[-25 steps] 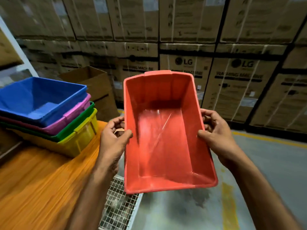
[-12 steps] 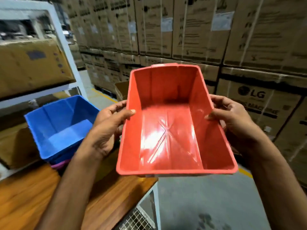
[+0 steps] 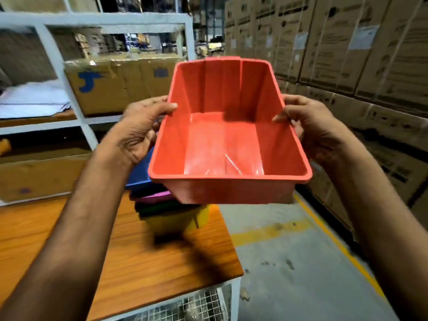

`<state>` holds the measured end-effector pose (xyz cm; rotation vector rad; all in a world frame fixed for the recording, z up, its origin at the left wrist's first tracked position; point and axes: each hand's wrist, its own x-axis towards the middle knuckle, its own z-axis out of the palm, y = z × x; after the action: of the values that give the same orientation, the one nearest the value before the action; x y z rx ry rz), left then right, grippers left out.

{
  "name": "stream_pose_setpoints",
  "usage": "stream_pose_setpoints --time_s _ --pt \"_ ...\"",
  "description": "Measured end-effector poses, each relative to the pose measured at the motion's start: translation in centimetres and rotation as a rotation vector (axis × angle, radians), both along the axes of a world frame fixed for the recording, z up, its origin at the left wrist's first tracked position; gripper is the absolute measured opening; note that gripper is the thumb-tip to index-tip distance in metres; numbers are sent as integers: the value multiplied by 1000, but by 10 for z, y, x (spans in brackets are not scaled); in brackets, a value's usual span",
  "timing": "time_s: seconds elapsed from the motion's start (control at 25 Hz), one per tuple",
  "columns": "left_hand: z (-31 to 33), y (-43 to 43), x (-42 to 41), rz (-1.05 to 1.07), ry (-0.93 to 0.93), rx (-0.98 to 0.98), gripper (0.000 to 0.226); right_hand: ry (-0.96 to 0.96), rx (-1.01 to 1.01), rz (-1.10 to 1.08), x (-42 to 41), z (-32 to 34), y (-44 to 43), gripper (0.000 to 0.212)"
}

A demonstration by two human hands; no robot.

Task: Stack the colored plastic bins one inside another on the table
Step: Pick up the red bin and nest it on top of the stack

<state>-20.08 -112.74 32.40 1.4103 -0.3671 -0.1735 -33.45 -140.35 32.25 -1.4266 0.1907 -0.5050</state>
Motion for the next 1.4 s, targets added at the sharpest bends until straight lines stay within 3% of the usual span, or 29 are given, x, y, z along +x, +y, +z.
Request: stream_pose_setpoints --time_s 0.16,0.36,0.52,0.8,1.08,1.16,1.24,1.4 --pt "23 45 22 153 -147 -18 42 -123 -7 132 56 20 33 53" --pt "39 82 53 282 -234 -10 26 -163 -39 224 123 37 68 48" --pt "33 100 69 325 -282 5 26 -180 -52 235 157 31 91 52" --pt "4 109 88 351 -223 -5 36 -173 -171 207 182 16 101 57" --pt "6 107 87 397 -224 11 45 -360 -308 117 181 42 96 41" --pt "11 104 84 547 -378 101 55 -401 -331 95 180 41 94 37" --pt "21 100 78 704 -673 241 60 -443 -383 80 177 38 95 40" --pt "59 77 56 694 -1135 457 57 -480 -455 116 167 35 108 47"
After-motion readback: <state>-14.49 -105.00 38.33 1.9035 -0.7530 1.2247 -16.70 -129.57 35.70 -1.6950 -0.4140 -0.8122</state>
